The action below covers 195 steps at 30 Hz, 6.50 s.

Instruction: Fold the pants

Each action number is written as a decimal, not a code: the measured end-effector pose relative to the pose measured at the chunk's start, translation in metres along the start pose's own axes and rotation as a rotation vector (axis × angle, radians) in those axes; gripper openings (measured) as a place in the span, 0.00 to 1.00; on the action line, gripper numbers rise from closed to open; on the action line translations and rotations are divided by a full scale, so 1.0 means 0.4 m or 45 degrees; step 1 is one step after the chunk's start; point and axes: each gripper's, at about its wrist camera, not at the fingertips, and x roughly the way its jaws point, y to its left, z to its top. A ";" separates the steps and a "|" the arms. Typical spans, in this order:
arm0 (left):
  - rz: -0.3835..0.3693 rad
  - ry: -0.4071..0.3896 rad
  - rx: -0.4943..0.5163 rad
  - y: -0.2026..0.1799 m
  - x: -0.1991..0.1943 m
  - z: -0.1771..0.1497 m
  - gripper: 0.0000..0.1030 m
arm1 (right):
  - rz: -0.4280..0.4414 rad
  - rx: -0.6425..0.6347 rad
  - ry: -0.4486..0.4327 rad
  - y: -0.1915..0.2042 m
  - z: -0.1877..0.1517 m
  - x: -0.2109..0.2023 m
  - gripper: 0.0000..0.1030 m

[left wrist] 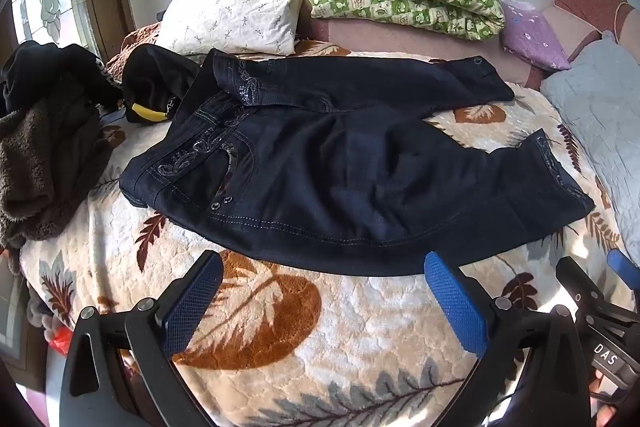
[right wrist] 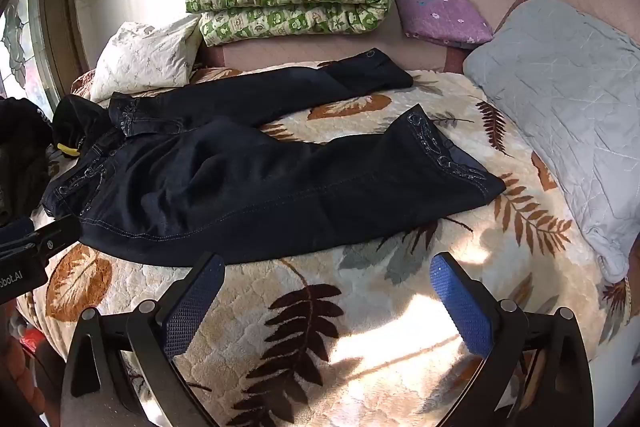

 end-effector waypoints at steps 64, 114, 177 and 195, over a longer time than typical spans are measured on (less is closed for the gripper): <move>0.036 0.071 0.007 0.006 0.069 0.009 0.99 | 0.003 -0.011 0.061 0.001 -0.009 0.039 1.00; 0.072 0.493 -0.247 0.347 0.561 0.804 0.99 | 0.165 -0.093 0.195 -0.314 0.810 0.696 1.00; 0.012 0.366 -0.410 0.449 0.451 0.778 0.11 | 0.388 -0.193 0.092 -0.406 0.755 0.637 0.02; -0.045 0.641 -0.272 0.440 0.768 0.874 0.60 | 0.341 -0.171 0.197 -0.355 0.700 0.739 0.04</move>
